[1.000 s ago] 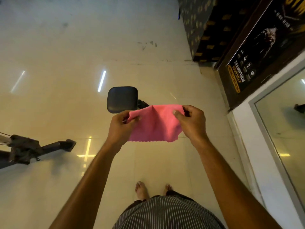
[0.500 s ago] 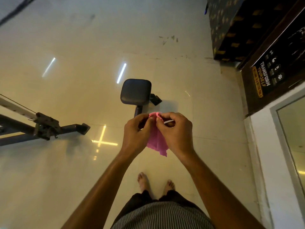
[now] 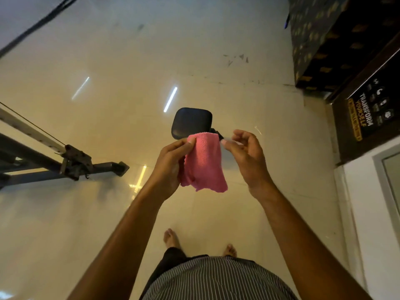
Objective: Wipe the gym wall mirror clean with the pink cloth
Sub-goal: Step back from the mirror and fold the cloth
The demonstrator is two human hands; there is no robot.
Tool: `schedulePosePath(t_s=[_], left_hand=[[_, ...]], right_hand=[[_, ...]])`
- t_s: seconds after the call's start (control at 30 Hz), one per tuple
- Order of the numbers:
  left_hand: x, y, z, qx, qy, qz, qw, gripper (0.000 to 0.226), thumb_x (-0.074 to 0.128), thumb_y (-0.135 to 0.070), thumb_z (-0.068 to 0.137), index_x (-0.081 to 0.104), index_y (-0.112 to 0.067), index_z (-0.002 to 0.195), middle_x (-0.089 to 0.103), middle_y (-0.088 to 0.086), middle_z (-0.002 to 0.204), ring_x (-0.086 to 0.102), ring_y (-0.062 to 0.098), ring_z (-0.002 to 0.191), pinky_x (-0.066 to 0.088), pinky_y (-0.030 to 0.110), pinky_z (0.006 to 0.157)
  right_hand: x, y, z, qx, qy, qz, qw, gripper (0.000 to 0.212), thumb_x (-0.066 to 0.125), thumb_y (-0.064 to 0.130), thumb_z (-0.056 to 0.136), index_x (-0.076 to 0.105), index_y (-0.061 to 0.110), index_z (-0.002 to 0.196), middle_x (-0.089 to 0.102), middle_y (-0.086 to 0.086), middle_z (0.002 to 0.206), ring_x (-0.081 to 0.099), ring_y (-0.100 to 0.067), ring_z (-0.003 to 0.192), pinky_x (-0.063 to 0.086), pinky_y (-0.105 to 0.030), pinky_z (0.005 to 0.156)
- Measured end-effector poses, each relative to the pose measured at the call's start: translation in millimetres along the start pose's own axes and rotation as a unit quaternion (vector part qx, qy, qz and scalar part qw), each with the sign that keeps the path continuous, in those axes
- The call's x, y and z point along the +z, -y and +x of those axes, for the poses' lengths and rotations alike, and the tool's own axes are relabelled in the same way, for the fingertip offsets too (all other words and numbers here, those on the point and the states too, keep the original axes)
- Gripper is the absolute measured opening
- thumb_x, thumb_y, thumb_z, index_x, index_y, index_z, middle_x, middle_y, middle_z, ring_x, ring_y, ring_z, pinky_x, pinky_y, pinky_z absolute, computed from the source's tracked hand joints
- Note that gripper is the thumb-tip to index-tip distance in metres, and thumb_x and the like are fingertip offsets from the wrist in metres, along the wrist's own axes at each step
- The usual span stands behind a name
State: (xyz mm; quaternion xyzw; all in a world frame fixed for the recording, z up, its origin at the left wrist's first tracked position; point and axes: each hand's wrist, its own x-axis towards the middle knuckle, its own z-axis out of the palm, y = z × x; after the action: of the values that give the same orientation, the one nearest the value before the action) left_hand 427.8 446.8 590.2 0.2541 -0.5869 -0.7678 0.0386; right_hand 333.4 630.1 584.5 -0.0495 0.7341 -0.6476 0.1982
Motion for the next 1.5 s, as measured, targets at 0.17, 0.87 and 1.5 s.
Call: schedulePosePath(t_s=[0.17,0.87,1.5], left_hand=[[-56.8,-23.9,41.9,0.014,0.103,-0.064,0.993,0.057,0.060,-0.051,0.106,0.064,-0.009,0.143,0.057,0.011,0.121,0.059,0.029,0.104,0.054,0.041,0.081],[-196.0,12.4,284.8,-0.160,0.047,0.079,0.983,0.105,0.101,-0.047,0.066,0.047,-0.034,0.155,0.059,0.001,0.148,0.067,0.034,0.127,0.064,0.056,0.097],[-257.8,259.4,665.0,-0.140,0.027,0.196,0.970,0.067,0.086,-0.024,0.087,0.054,-0.019,0.146,0.067,0.001,0.134,0.069,0.028,0.123,0.063,0.059,0.098]], right_hand=[[46.5,1.2,22.6,0.129,0.226,0.252,0.932,0.041,0.068,0.038,0.105,0.067,0.018,0.140,0.075,-0.004,0.122,0.073,-0.023,0.112,0.060,-0.046,0.098],[185.6,-83.1,245.1,0.251,0.022,0.103,0.962,0.062,0.080,0.036,0.099,0.054,0.036,0.155,0.070,-0.001,0.142,0.071,-0.030,0.125,0.064,-0.056,0.100],[284.4,-344.4,575.1,0.363,-0.110,-0.050,0.924,0.048,0.073,0.017,0.102,0.063,0.021,0.149,0.070,-0.003,0.133,0.068,-0.025,0.115,0.063,-0.038,0.088]])
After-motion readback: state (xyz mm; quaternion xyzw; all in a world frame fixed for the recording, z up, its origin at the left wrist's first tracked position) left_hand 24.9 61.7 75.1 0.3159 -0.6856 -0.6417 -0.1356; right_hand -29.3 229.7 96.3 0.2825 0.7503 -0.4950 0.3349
